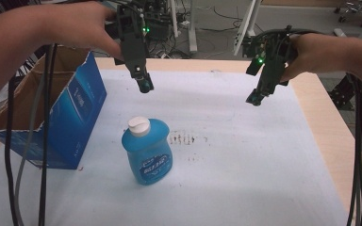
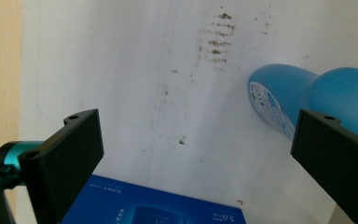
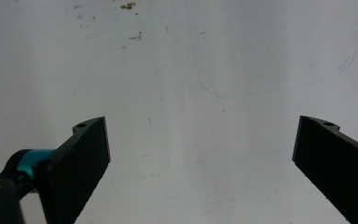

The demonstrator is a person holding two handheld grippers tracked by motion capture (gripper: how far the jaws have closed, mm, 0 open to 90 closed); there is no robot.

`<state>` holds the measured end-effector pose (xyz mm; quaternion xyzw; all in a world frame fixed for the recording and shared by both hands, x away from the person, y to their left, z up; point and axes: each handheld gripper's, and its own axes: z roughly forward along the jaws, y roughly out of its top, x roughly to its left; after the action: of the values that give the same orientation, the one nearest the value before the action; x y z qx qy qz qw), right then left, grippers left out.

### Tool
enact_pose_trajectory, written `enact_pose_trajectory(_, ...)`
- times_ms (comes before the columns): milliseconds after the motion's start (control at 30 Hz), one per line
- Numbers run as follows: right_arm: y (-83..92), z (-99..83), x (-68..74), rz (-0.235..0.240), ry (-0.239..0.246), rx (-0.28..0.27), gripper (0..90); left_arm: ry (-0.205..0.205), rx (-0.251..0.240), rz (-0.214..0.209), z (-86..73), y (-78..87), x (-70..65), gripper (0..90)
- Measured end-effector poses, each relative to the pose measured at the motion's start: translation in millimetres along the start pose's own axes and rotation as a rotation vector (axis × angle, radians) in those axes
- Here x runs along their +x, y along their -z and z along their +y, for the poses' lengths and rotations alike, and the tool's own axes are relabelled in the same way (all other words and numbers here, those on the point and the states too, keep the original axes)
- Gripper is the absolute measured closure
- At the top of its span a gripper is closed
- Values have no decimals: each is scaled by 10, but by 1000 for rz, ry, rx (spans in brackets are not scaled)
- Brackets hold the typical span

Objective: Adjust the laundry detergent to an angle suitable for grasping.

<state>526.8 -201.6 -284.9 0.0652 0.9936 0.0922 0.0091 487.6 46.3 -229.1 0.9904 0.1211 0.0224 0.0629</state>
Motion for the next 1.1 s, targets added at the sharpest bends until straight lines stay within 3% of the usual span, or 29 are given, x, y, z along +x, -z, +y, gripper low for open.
enact_pose_trajectory(733, -24, 16, 1, 5, 16, 2, 31, 16, 8, 31, -14, 77, -94, 23)
enact_pose_trajectory(1000, 49, -7, 46, -17, 14, -5, 30, 17, 8, 47, 7, 100, -139, 23)
enact_pose_trajectory(1100, 61, -7, 56, -20, 16, -8, 31, 39, 9, 56, -4, 122, -156, 23)
